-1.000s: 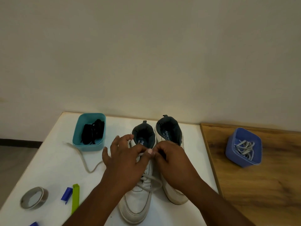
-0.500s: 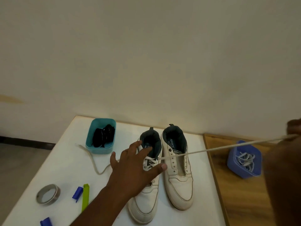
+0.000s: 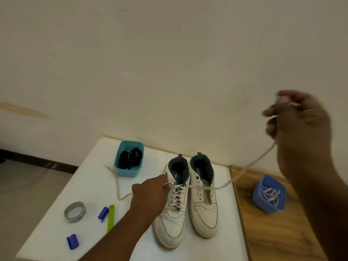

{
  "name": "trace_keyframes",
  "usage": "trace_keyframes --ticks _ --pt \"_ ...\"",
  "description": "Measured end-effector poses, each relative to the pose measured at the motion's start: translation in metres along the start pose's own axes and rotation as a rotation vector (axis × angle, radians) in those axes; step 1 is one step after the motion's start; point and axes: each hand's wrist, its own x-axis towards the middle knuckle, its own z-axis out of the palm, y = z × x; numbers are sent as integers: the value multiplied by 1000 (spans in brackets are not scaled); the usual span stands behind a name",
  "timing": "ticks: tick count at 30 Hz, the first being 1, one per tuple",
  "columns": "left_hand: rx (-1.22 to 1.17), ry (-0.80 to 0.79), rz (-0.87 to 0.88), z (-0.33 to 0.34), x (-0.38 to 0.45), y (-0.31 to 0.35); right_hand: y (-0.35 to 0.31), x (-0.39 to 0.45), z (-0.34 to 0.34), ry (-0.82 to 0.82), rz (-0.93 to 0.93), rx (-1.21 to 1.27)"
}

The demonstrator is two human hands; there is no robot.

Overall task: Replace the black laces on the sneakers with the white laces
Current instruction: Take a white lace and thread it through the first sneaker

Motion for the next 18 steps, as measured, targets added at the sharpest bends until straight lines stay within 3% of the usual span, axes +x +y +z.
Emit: trace_keyframes --ticks 4,8,10,13,15,18 --pt "-327 73 92 -11 -7 11 -5 -19 31 -200 3 -131" --pt "-360 90 175 -38 -23 26 -26 -9 57 -116 -127 -109" --pt "-423 36 213 -44 -37 37 -40 -3 81 -148 -217 -75" --pt "-480 -83 257 -39 -62 58 -67 -1 118 -483 -274 -58" --pt "-471 -150 272 -33 -73 69 -75 -8 129 -675 -292 -193" --pt "-473 -211 302 -30 -80 77 -50 -24 107 -687 -312 -531"
